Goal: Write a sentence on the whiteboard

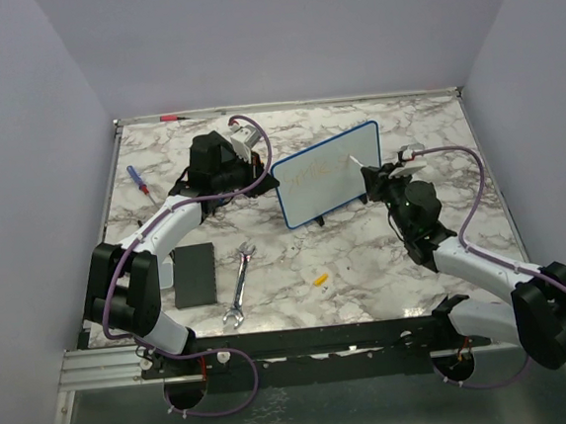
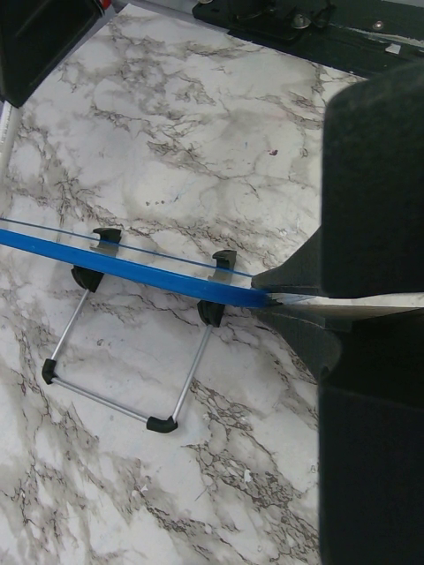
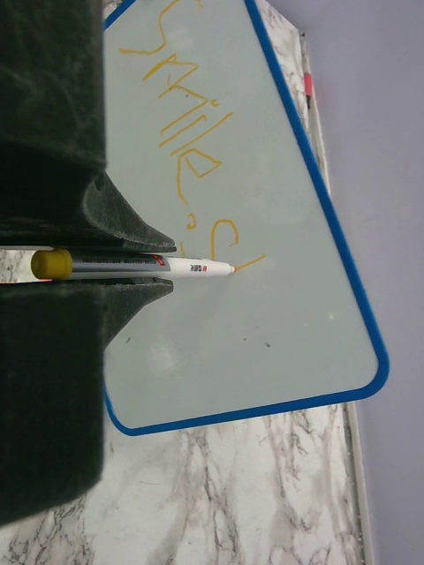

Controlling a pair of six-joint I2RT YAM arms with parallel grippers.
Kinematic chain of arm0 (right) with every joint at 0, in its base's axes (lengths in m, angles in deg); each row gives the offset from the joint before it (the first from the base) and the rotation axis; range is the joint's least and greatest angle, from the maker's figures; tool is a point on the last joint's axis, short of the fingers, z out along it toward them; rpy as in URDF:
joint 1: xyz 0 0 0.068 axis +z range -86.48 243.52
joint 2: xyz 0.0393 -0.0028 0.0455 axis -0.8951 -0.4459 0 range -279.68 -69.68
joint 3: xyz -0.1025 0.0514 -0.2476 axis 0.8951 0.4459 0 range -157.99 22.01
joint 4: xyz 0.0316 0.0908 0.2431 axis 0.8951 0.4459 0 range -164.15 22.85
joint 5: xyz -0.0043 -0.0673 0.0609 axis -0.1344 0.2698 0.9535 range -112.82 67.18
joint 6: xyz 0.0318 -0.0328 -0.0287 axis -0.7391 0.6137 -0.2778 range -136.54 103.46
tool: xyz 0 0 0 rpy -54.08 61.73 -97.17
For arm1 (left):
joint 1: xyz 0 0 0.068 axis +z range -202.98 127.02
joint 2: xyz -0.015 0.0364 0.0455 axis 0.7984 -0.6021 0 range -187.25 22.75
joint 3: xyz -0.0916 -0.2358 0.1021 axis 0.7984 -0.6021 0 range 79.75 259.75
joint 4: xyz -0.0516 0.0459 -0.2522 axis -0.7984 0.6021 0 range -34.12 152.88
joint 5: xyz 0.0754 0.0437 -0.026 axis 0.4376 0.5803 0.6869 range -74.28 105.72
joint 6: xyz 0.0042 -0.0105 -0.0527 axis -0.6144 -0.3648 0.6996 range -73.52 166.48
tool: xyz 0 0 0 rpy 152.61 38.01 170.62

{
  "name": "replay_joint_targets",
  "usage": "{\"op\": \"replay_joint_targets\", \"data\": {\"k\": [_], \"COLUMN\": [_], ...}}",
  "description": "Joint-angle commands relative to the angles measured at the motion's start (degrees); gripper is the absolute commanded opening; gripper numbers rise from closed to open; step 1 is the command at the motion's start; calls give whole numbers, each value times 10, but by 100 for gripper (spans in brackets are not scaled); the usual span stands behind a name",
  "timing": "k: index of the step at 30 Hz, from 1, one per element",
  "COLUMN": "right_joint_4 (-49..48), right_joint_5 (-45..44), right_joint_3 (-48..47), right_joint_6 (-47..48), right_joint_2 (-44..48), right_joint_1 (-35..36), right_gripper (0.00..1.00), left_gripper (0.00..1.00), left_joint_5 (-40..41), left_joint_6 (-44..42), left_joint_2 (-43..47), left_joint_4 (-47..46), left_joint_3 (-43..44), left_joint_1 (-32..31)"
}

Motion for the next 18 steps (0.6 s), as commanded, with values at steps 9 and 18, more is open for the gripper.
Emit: {"op": "replay_joint_targets", "data": {"k": [9,18], "right_joint_4": [19,28], "right_joint_5": [-21,-37], "right_joint_3": [43,42], "right_joint_6": [-27,-33], "right_joint_2": [-6,-10], "right_joint_1": [-4,-4], "right_gripper": [1,1], "left_gripper": [0,0], "left_joint_5": [-1,-1], "left_joint_6": [-8,-8], "left_joint_2": [10,12], "left_joint_4": [10,10], "left_joint_3": [-6,-6], "left_joint_1": [-8,-8]}}
